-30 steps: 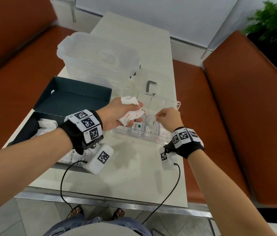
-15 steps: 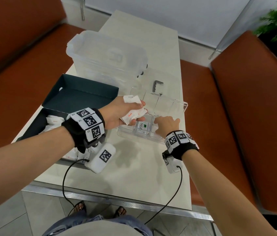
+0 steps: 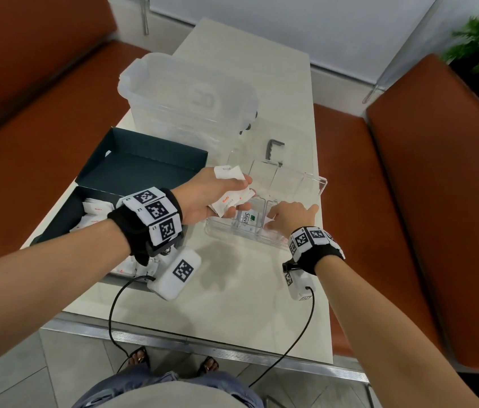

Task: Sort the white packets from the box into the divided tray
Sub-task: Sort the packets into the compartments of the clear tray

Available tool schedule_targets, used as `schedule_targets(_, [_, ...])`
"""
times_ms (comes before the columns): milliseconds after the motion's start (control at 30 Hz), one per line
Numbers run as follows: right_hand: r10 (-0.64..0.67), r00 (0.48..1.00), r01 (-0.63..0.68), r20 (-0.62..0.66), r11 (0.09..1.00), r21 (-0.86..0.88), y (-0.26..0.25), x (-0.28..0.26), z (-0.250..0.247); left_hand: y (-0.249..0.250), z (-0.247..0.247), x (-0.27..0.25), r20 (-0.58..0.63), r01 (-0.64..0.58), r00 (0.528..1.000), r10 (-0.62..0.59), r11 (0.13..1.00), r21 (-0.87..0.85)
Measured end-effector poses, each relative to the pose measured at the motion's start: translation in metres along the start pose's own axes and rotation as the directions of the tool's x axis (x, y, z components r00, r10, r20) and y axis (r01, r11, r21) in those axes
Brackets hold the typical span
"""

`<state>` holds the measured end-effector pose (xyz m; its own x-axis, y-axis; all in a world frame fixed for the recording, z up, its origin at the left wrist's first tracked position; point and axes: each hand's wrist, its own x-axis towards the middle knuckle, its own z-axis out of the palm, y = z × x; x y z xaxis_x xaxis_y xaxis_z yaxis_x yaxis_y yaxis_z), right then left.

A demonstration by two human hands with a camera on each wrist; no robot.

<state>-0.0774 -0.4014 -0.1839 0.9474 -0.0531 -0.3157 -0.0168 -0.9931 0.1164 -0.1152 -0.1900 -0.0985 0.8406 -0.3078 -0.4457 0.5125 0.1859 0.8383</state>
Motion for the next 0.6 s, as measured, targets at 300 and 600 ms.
schedule_targets(300, [-0.002, 0.999, 0.006, -0.044, 0.997, 0.076, -0.002, -0.005, -0.003, -0.0014, 0.0018, 0.0015, 0.006, -0.001, 1.0, 0.001, 1.0, 0.017])
schedule_targets(600, [-0.048, 0.998, 0.051, -0.03, 0.992, 0.114, -0.0023, -0.0089, -0.0082, -0.0004, 0.0013, 0.0019, 0.031, 0.03, 0.999, -0.029, 0.999, -0.023])
